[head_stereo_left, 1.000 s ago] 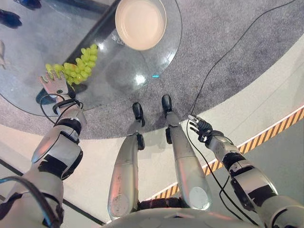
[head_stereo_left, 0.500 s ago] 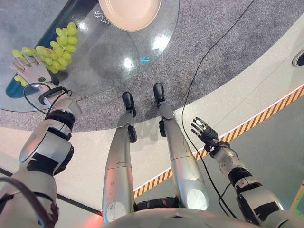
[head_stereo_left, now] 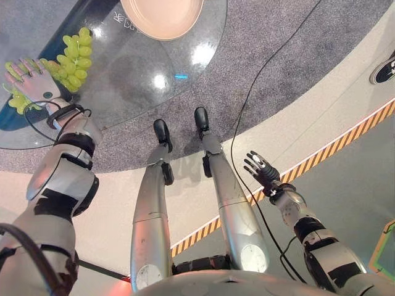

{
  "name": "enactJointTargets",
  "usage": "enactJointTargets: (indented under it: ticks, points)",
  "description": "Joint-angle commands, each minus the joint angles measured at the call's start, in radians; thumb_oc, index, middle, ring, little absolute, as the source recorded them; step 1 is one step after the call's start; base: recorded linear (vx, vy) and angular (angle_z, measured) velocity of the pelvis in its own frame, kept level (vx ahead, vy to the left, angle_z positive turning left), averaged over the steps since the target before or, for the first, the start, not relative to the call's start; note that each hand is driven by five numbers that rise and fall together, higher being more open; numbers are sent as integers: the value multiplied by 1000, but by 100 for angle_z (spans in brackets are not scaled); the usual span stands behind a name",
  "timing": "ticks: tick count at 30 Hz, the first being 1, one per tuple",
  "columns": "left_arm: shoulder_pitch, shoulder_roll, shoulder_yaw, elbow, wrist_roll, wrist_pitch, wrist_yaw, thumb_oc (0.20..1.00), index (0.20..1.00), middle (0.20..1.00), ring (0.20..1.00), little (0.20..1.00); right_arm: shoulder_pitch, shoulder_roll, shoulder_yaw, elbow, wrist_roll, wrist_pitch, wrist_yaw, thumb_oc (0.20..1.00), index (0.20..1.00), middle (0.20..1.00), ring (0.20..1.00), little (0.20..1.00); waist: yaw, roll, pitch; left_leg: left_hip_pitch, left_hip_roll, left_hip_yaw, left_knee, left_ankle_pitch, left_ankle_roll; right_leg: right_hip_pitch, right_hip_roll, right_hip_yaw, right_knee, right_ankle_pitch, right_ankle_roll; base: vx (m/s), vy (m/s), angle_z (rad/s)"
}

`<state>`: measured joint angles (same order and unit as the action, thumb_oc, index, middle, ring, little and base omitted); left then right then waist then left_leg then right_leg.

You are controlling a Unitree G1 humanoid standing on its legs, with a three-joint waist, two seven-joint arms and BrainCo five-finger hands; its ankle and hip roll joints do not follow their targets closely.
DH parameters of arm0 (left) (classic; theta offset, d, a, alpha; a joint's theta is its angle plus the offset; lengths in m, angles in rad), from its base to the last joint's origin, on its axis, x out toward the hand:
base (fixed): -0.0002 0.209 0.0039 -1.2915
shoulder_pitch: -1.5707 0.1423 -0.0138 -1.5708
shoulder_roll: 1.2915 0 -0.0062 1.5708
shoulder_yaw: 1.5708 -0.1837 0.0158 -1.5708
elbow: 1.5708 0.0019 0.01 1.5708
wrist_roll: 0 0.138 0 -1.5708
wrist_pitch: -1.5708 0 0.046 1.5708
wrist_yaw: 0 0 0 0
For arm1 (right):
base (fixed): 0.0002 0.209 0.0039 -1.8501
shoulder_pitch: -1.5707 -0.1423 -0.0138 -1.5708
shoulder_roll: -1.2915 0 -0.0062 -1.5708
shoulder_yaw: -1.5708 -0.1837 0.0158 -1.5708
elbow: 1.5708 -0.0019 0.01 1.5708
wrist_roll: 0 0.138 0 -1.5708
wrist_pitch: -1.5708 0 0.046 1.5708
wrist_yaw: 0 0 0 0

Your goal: Pick up fruits into the plate

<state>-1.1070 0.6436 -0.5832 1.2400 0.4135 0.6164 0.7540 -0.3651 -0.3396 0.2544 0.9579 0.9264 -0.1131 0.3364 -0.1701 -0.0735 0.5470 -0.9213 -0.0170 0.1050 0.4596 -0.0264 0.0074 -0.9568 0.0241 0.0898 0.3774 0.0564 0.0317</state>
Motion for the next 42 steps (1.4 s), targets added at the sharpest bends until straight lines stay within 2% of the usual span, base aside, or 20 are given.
enactJointTargets:
  ticks: [1,4,5,6,23,28,33,35,38,39,40,41,42]
  points:
    - [-2,59,41,-8,-3,11,-36,1000,1000,1000,1000,1000,50,-8,30,-37,29,-11,3,1000,1000,1000,1000,1000,11,7,-27,53,-61,-110,-25,-63,-10,-3,89,-33,122,-95,-1,0,0,0]
    - [-8,60,35,-46,-101,-74,-83,1000,1000,1000,1000,1000,62,-12,24,-65,33,-13,-12,1000,1000,1000,1000,1000,9,13,-27,40,-64,-107,-18,-65,-9,-14,87,-34,128,-96,0,0,0,0]
    - [-8,55,38,-63,-154,-89,-75,583,583,583,583,583,68,-12,21,-78,35,-12,-17,1000,1000,1000,1000,1000,8,15,-27,36,-63,-105,-16,-64,-8,-20,87,-34,134,-97,0,0,0,0]
    - [-12,53,43,-74,-176,-116,-74,200,200,200,200,200,71,-13,20,-88,37,-11,-21,1000,1000,1000,1000,1000,6,17,-27,30,-65,-104,-11,-68,-8,-26,88,-32,138,-99,1,0,0,0]
    - [3,53,28,-132,-157,-121,-116,200,200,200,200,200,118,-16,13,-152,53,-23,-4,1000,1000,1000,1000,1000,0,16,-27,26,-71,-97,-20,-66,1,-37,92,-36,130,-87,1,0,0,0]
    - [23,45,35,-145,-197,-156,-119,200,200,200,200,200,124,-14,14,-159,47,-24,-10,1000,1000,1000,1000,1000,4,21,-27,45,-73,-98,-29,-62,3,-23,94,-34,132,-87,1,0,0,0]
    - [59,27,65,-179,-328,-267,-114,200,200,200,200,200,135,-13,15,-178,33,-25,-9,1000,1000,1000,1000,1000,11,36,-27,104,-77,-98,-57,-57,13,21,99,-31,135,-97,1,0,0,0]
    - [81,20,84,-189,-380,-284,-136,200,200,200,200,200,141,-11,15,-191,30,-25,-12,1000,1000,1000,1000,1000,15,44,-27,136,-80,-98,-68,-57,15,49,99,-30,132,-102,3,0,0,0]
    - [122,9,113,-195,-446,-353,-166,200,200,200,200,200,144,-6,11,-207,25,-27,-20,1000,1000,1000,1000,1000,21,55,-27,185,-79,-99,-86,-56,18,90,93,-31,125,-107,6,0,0,0]
    - [153,4,135,-205,-483,-412,-185,200,200,200,200,200,148,-3,5,-223,21,-22,-27,1000,1000,1000,1000,1000,25,63,-27,220,-77,-100,-98,-56,18,122,87,-31,119,-113,9,0,0,0]
    - [154,4,135,-205,-483,-412,-185,200,200,200,200,200,149,-3,5,-223,21,-22,-27,1000,1000,1000,1000,1000,25,63,-27,221,-77,-100,-99,-56,18,123,86,-31,119,-113,9,0,0,0]
    - [192,2,165,-235,-521,-478,-217,200,200,200,200,200,154,0,-5,-240,15,-23,-29,1000,1000,1000,1000,1000,32,72,-27,267,-75,-101,-119,-54,17,165,80,-31,109,-122,9,0,0,0]
    - [198,3,169,-240,-523,-485,-222,200,200,200,200,200,155,0,-7,-241,14,-24,-29,1000,1000,1000,1000,1000,32,73,-27,273,-75,-101,-122,-53,17,171,78,-32,107,-123,9,0,0,0]
